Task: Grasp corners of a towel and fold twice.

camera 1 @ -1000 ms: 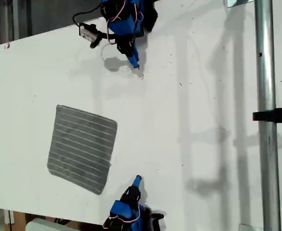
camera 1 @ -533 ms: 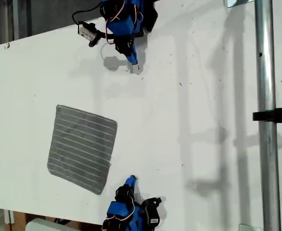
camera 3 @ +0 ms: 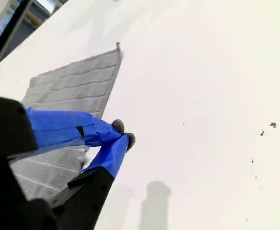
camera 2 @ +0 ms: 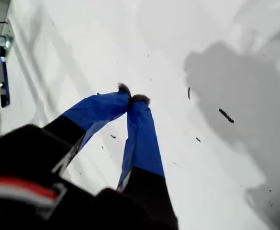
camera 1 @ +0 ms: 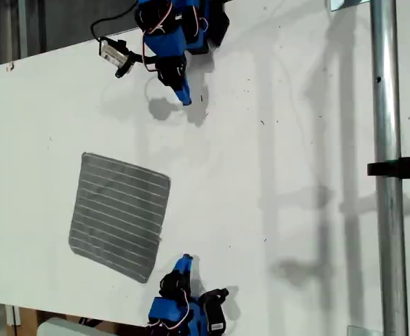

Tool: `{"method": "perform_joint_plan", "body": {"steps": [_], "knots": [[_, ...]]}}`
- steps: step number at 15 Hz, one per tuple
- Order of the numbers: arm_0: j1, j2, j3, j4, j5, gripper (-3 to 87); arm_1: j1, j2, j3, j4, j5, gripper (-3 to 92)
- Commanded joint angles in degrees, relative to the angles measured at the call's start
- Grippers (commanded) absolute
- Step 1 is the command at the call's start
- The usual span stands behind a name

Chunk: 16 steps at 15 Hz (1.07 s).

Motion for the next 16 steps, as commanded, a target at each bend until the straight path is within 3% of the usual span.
{"method": "perform_joint_plan", "body": {"steps": [1,6,10,16], "knots": [[-3.8,-19.2,-21.5,3.2,5.1,-2.9,1.7,-15.7,-11.5,-7.8,-5.5,-0.3],[-23.3,-31.6,-47.2,20.9,20.3,-2.9,5.6,-36.9,-32.2,-7.6,-14.6,-0.3],[-33.1,-43.3,-57.5,25.0,27.3,-2.8,9.0,-54.2,-52.8,-2.1,-21.9,-0.3],[-44.7,-54.3,-62.1,26.1,31.5,-2.8,14.6,-79.0,-83.1,6.7,-33.0,-0.3]]}}
